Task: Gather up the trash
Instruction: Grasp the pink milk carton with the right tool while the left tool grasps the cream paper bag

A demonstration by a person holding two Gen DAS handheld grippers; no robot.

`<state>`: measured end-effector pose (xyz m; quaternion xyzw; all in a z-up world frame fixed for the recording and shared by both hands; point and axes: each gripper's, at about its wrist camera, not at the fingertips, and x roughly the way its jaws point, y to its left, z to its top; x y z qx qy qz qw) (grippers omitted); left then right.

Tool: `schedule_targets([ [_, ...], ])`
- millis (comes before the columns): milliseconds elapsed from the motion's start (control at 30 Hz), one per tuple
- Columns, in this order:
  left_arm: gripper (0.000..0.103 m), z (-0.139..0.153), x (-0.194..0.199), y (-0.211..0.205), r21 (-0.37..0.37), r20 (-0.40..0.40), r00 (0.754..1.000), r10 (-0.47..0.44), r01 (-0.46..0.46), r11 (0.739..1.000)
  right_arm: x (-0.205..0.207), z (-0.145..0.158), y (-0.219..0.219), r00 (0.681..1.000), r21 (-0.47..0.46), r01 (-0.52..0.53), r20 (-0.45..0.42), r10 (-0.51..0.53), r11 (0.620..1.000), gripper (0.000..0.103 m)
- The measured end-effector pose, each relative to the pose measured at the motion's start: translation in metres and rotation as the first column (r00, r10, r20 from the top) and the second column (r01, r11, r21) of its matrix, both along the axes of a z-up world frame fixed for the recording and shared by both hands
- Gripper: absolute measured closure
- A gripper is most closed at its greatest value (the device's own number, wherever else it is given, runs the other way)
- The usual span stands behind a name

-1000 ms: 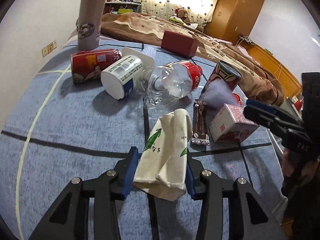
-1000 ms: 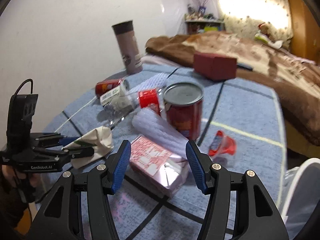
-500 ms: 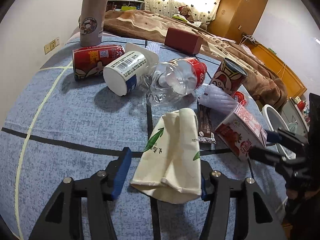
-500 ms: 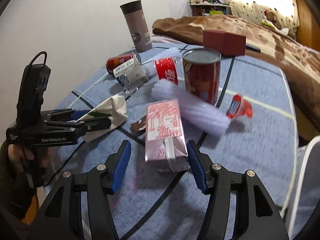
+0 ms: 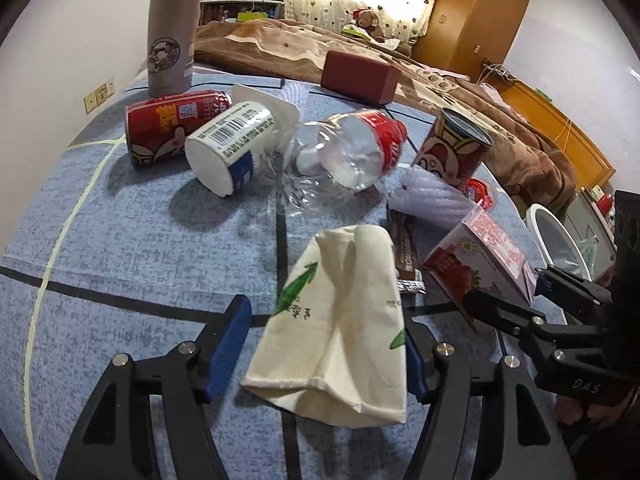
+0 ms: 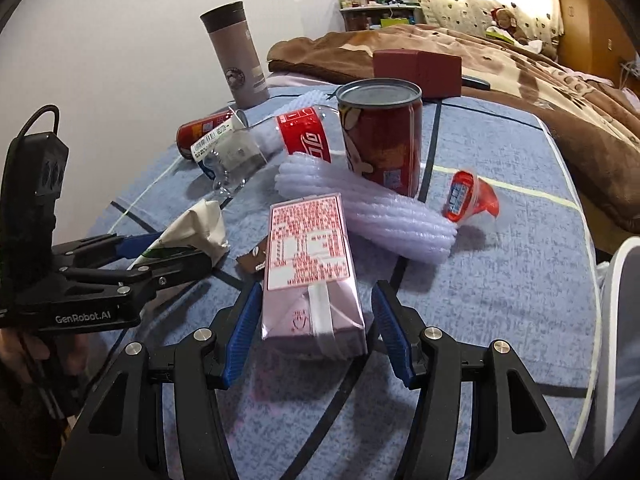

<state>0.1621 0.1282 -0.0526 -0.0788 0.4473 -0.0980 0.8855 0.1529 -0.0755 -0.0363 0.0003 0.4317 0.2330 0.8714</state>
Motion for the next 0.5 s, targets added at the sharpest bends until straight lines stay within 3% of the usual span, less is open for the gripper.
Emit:
schedule_targets([
  [67,0.034,0.0001,-0.0004,-0.0009,-0.008,-0.002,1.000,-0.003,0.003,1.000,0.0000,-0.0019,-0.0036,1.000,0.014,0.016,-0.006,-0.016,1.000,0.046],
  [133,0.035,0.0001,-0.0011,-0.0008,-0.012,0.001,1.000,0.000,0.000,1.000,0.0002,-0.0022,-0.0048,1.000,0.023,0.030,-0.006,-0.030,0.999,0.060],
  [167,0.036,0.0003,-0.0017,-0.0008,-0.010,0.001,1.000,0.005,-0.005,1.000,0.0003,-0.0026,-0.0067,0.999,0.031,0.037,-0.008,-0.037,0.999,0.061],
  [233,0.050,0.0009,-0.0032,-0.0018,-0.008,0.000,1.000,0.005,-0.005,1.000,-0.0005,-0.0036,-0.0073,0.999,0.040,0.042,-0.011,-0.042,0.998,0.063],
  [500,0.070,0.0035,-0.0095,-0.0017,-0.028,0.016,0.999,0.035,-0.035,0.999,-0.0071,-0.0003,-0.0053,0.998,0.038,0.046,0.029,-0.047,0.998,0.064],
])
